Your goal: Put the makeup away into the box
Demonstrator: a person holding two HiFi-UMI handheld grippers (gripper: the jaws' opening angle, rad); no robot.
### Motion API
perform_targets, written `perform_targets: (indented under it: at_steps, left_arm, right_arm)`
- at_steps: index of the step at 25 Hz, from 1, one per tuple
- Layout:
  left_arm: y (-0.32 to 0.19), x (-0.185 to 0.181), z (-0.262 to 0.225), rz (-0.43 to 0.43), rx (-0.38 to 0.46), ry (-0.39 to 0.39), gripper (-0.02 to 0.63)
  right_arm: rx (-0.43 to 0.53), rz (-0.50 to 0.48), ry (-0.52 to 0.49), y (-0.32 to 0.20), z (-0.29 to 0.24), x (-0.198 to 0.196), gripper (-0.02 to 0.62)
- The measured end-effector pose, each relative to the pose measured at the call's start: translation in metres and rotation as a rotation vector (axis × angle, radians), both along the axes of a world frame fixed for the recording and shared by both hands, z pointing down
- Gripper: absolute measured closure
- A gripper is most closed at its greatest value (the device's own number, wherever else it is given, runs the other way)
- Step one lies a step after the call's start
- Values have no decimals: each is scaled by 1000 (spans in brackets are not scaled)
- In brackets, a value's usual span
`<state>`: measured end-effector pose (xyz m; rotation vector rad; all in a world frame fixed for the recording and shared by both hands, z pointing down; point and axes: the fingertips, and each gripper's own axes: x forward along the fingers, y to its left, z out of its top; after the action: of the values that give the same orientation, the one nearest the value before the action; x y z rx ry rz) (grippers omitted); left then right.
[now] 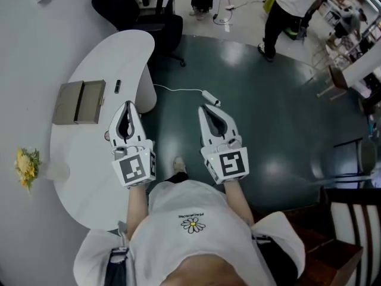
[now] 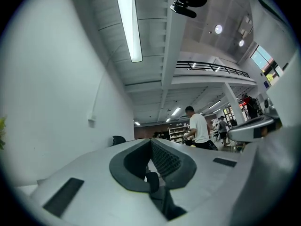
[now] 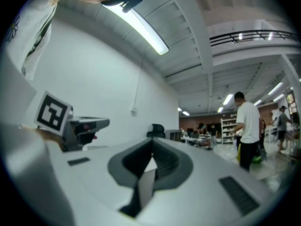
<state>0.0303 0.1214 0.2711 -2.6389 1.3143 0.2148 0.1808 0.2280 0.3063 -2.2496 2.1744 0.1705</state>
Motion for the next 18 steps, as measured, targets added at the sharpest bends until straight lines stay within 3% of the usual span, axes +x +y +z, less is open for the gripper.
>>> perform_targets:
  at_steps: [9,14,18]
  left_arm:
    - [-101,0,7,-83,-22,33,588]
    - [-133,-9,14,-189,-54,12,588]
    - [-156,-27,14,-301,-54,1,588]
  right_arm:
    - [13,-124,-7,-117,-13,-11,566]
    - [-21,-268,-9,-168,-4,-33,565]
    - [-56,-443,-45,-217,2,-58,565]
